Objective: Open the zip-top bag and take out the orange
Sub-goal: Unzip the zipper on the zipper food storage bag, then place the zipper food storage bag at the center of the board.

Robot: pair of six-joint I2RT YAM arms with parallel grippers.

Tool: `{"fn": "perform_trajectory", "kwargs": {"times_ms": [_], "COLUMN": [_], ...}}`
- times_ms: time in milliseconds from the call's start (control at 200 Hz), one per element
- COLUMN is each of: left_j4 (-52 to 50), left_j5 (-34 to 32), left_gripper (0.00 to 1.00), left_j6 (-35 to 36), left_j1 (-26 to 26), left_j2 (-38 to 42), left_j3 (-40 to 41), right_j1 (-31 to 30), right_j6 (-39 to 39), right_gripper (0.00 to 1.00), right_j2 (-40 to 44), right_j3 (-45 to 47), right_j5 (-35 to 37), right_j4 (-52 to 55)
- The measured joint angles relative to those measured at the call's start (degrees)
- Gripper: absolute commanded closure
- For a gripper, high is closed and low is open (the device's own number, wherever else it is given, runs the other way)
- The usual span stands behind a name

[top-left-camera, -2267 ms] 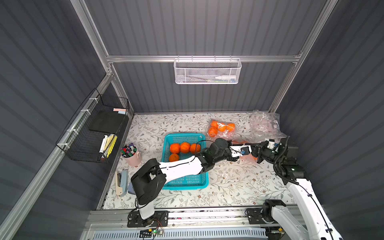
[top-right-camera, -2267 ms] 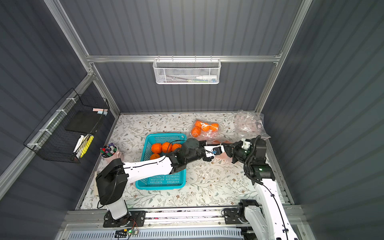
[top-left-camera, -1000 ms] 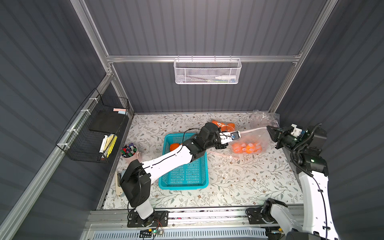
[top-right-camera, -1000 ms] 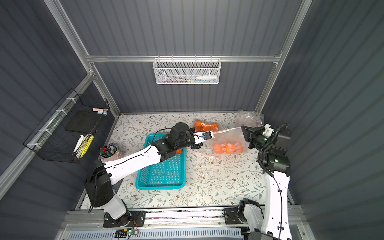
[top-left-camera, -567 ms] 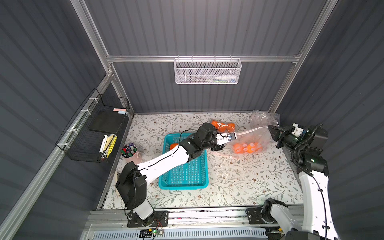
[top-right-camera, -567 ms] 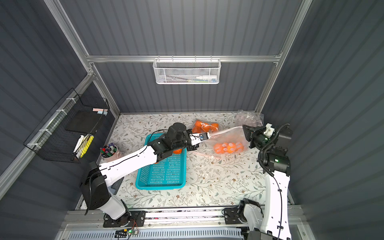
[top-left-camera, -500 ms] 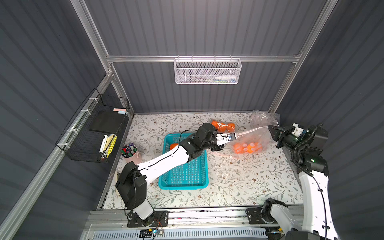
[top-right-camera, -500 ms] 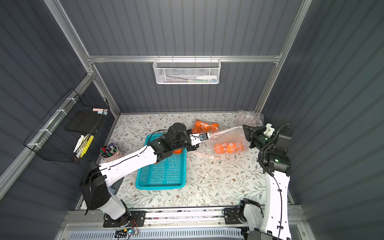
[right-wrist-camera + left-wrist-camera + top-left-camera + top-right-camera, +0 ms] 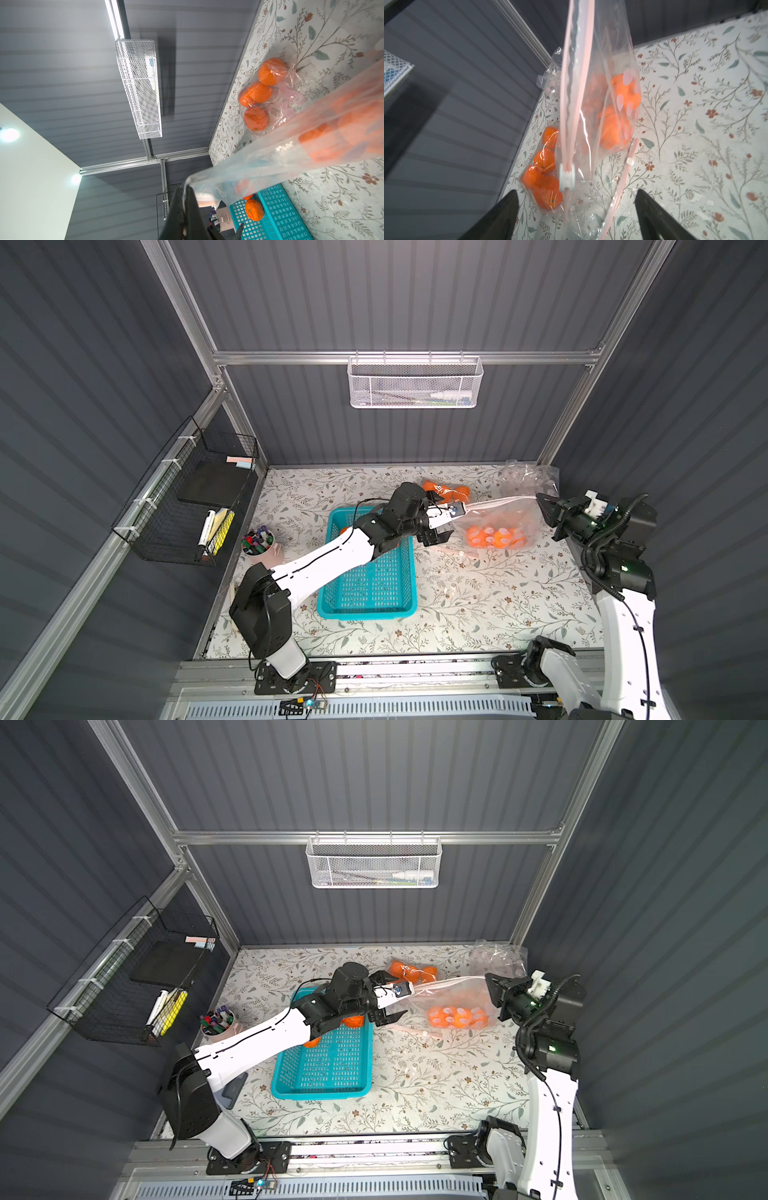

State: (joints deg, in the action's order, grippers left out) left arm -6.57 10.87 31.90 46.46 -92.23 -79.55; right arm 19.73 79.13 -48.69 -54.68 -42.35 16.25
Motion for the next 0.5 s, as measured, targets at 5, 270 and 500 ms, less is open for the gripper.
{"fn": "perform_trajectory", "kwargs": {"times_ms": [5, 270, 500], "left_j4": [0.0, 0.4, 0.4], "left_j5": [0.1, 4.1, 9.2], "left_gripper": [0.11, 0.25, 0.26], "left_j6": [-0.1, -3.5, -3.7], "left_j1": [0.0, 0.0, 0.7], "left_j2": [0.0, -0.8, -5.6], "left_j3": [0.0, -8.8, -12.5], "right_j1": [0.0, -1.0, -1.1], "right_j6": [0.0, -0.5, -1.1], "right_gripper": [1.0, 1.0, 1.0], "right_j2": [0.1, 1.6, 1.8], "right_j3": [0.1, 2.6, 2.6], "right_j5": [0.0, -0.8, -1.0], "right_j4": [0.0, 1.5, 1.9]}}
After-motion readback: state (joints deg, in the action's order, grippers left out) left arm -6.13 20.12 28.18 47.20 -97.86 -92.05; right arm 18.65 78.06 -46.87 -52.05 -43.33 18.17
